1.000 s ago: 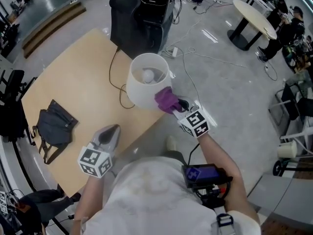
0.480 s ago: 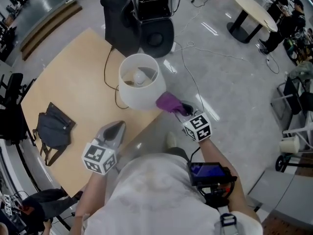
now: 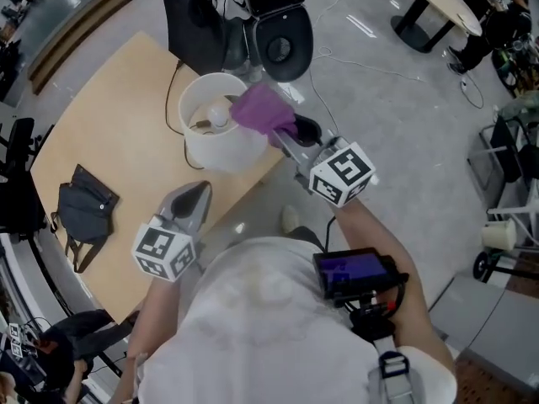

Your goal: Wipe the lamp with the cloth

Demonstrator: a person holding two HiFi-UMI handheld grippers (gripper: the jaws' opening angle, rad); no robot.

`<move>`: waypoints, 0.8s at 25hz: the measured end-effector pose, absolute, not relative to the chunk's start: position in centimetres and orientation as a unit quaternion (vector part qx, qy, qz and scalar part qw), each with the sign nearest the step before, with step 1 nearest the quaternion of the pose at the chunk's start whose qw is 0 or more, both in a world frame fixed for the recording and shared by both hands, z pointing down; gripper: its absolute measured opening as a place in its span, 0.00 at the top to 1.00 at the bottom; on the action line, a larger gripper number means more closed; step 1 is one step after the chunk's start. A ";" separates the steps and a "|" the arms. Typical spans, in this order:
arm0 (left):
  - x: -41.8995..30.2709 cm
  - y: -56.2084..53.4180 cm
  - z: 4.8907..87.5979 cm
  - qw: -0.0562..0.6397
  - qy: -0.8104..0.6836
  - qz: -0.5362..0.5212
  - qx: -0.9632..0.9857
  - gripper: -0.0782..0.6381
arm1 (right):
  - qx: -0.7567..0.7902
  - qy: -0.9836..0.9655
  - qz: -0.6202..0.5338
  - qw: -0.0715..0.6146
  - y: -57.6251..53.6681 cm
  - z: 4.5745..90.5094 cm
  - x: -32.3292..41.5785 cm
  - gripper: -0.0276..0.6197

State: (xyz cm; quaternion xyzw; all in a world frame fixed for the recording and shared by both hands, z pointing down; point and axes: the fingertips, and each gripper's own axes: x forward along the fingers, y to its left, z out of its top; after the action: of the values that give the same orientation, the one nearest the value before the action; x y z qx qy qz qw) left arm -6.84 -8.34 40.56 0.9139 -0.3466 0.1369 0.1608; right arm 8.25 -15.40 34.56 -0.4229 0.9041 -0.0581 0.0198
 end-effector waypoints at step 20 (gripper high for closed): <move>-0.9 -9.9 40.8 0.175 -0.380 0.171 0.892 0.89 | -0.381 0.873 -0.279 -0.122 -15.6 53.9 11.9 0.80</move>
State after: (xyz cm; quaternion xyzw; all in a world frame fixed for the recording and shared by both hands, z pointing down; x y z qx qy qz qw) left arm -0.89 -9.95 40.79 0.8918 -0.3805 0.1712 0.1749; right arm 11.87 -15.60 53.90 -0.3813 0.8730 -0.2788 -0.1217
